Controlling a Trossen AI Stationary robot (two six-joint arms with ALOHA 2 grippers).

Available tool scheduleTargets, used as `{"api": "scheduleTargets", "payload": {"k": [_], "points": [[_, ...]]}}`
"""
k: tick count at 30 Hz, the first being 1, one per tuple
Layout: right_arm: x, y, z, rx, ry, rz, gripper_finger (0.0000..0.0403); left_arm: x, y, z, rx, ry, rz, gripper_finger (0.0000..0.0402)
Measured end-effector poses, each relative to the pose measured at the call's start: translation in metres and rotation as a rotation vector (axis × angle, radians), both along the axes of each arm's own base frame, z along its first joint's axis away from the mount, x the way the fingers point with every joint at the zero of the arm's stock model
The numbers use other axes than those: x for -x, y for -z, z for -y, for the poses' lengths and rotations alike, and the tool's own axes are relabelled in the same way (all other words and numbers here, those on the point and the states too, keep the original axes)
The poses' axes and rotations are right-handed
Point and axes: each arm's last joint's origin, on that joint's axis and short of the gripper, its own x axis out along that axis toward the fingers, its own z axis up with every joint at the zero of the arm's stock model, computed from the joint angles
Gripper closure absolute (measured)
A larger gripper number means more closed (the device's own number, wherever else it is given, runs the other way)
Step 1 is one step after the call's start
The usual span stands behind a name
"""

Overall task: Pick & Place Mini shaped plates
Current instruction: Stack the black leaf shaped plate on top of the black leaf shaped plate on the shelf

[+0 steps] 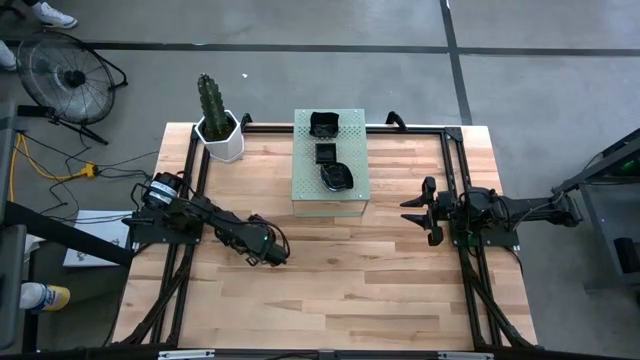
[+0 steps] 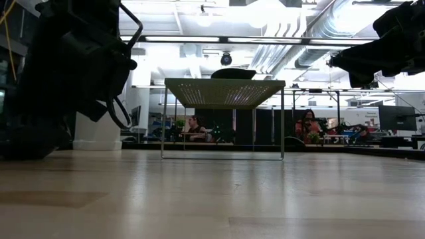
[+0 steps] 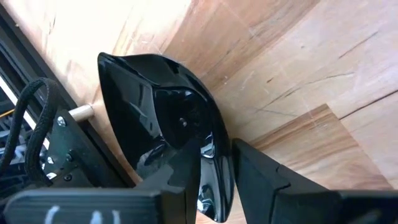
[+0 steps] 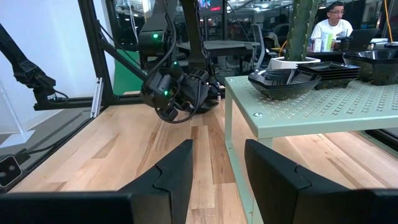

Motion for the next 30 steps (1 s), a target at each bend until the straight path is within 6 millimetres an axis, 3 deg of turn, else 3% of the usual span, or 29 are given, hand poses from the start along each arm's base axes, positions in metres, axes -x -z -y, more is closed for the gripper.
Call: {"api": "scheduleTargets", "payload": {"k": [30], "points": [[0.0000, 0.0000, 0.0000, 0.000, 0.000, 0.000, 0.0263, 0.0010, 0.0049, 0.0001, 0.023, 0.004, 0.020, 0.0315]]}}
